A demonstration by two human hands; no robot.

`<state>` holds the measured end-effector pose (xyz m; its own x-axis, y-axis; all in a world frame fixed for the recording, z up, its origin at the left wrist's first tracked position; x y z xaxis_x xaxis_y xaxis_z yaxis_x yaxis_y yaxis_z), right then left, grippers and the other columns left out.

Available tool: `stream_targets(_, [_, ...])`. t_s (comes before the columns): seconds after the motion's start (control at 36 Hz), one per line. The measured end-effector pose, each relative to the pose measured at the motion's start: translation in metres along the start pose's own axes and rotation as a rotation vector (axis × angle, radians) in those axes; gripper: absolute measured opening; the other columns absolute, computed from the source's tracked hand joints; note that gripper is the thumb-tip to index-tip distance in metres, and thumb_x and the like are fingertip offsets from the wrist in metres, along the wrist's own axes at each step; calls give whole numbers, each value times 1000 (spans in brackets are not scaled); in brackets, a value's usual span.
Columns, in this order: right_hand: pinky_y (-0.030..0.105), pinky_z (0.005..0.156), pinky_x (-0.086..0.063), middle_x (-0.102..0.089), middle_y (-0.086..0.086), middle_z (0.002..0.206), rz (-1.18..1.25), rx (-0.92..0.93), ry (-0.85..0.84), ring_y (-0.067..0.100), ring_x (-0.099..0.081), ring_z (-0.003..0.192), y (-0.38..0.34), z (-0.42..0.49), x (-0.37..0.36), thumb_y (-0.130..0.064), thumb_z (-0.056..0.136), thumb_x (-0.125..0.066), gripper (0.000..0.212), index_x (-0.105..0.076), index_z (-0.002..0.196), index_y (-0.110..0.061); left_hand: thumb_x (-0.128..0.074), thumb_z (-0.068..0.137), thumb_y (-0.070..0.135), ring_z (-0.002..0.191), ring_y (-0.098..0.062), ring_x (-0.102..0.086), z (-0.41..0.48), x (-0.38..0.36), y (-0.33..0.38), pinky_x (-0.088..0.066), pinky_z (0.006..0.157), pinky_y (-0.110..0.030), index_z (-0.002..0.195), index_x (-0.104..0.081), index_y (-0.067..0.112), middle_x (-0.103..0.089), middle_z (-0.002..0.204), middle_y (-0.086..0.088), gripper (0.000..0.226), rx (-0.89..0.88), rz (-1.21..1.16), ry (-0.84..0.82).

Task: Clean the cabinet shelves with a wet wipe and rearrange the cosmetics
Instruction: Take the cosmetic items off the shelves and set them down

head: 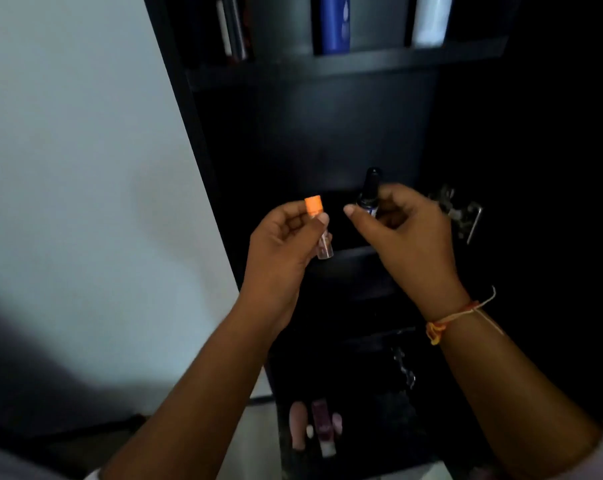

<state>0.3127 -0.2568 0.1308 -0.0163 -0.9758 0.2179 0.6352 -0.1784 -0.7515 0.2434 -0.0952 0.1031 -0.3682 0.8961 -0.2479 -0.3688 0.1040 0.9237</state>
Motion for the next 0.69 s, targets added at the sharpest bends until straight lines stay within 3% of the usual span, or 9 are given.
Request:
stream_targets(0.06, [13, 55, -43, -61, -17, 62, -18, -93, -72, -4, -56, 57, 36, -31, -13, -49, 77, -74, 18, -64, 78, -33, -69, 89, 17, 91, -24, -69, -15, 9, -23, -58, 84, -37, 109, -68, 14, -72, 95, -7, 20, 40, 86, -10])
stream_targets(0.14, [28, 62, -57, -68, -11, 73, -125, -259, -212, -1, -64, 66, 93, -83, -33, -55, 76, -69, 30, -70, 88, -28, -69, 89, 14, 88, -18, -71, -39, 28, -65, -56, 76, -23, 109, -68, 14, -74, 95, -5, 20, 136, 199, -28])
stream_targets(0.22, [34, 69, -59, -72, -10, 75, -137, -431, -297, 1, -68, 72, 147, -139, -45, -51, 73, -73, 28, -70, 84, -25, -70, 88, 10, 92, -18, -71, -69, 53, -116, -55, 80, -22, 110, -68, 12, -74, 98, -4, 22, 290, 293, -26])
stream_targets(0.33, [36, 80, -58, -74, -8, 79, -184, -652, -414, 8, -70, 80, 206, -216, -57, -37, 75, -80, 21, -72, 83, -19, -69, 86, 4, 81, -12, -69, -119, 96, -186, -53, 72, -21, 103, -69, 9, -74, 91, -6, 17, 513, 364, 61])
stream_targets(0.44, [38, 76, -57, -73, -1, 81, -261, -782, -550, 19, -70, 82, 247, -283, -70, -36, 80, -77, 21, -71, 86, -17, -72, 83, 7, 65, -7, -65, -171, 142, -251, -51, 65, -23, 94, -69, 8, -72, 76, -1, 11, 680, 520, 181])
stream_targets(0.53, [46, 79, -57, -74, 9, 90, -244, -880, -643, 28, -69, 89, 274, -331, -82, -27, 82, -76, 20, -70, 95, -12, -74, 83, 18, 59, 0, -63, -205, 169, -292, -47, 57, -20, 86, -65, 18, -70, 69, 6, 9, 744, 653, 238])
stream_targets(0.61, [47, 84, -56, -72, 10, 102, -277, -912, -732, 30, -67, 99, 297, -367, -96, -23, 82, -76, 29, -68, 108, -15, -72, 84, 25, 60, -3, -59, -223, 184, -325, -38, 46, -9, 79, -58, 29, -64, 69, 9, 15, 779, 795, 236])
stream_targets(0.69, [43, 88, -54, -72, 7, 106, -329, -882, -773, 27, -66, 104, 314, -390, -111, -23, 82, -75, 33, -68, 113, -16, -71, 80, 24, 63, 1, -53, -232, 192, -355, -32, 48, -9, 79, -58, 27, -60, 67, 12, 13, 802, 904, 208])
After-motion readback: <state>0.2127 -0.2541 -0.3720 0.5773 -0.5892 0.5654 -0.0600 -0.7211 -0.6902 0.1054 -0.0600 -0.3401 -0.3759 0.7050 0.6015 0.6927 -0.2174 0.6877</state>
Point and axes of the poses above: each hand's wrist, its own z-axis towards the middle knuckle, its own x-axis out of the back of the hand, y = z × x, the point moved 8 cm from there along z, towards the middle knuckle
